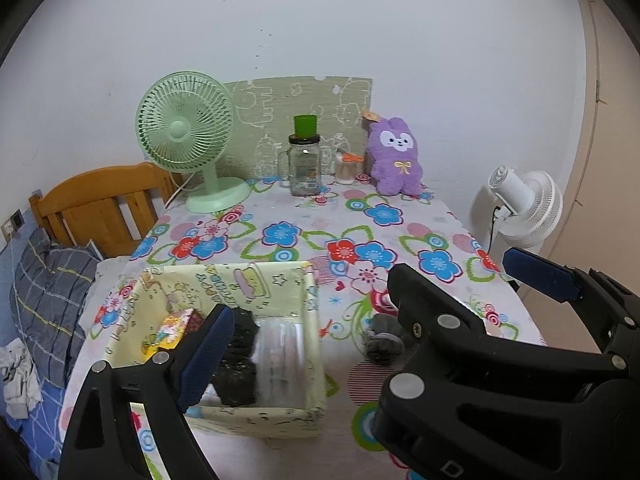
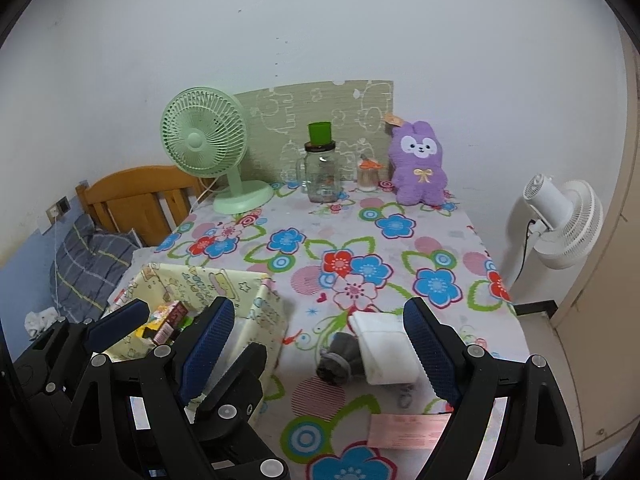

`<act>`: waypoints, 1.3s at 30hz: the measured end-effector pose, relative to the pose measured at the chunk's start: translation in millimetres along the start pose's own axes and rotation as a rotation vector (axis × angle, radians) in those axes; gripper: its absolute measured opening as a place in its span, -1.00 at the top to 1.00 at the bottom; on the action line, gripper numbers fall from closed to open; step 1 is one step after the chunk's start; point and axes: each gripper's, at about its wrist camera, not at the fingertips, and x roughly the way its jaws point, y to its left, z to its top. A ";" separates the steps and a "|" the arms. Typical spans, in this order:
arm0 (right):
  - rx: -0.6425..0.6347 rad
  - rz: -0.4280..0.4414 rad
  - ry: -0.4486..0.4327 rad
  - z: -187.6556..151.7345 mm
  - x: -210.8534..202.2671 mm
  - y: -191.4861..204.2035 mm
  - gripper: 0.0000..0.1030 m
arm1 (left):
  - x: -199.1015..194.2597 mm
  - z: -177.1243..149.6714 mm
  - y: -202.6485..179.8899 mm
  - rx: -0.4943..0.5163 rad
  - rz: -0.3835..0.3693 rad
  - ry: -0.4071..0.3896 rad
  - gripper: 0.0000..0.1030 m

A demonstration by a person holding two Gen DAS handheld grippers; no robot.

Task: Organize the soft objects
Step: 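Withdraw both tools from the box toward the white towel and pink packet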

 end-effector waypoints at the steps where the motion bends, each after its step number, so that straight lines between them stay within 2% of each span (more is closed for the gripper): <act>1: 0.003 -0.001 -0.001 -1.0 -0.4 -2.4 -0.72 | 0.4 -0.3 -2.3 0.001 -0.005 0.002 -0.81; 27: 0.054 -0.041 0.010 -31.0 4.5 -55.2 -0.72 | 25.3 -22.4 -53.2 0.054 -0.056 0.057 -0.99; 39: 0.061 -0.053 0.036 -58.0 16.6 -74.5 -0.72 | 49.8 -47.1 -69.6 0.064 -0.092 0.138 -0.99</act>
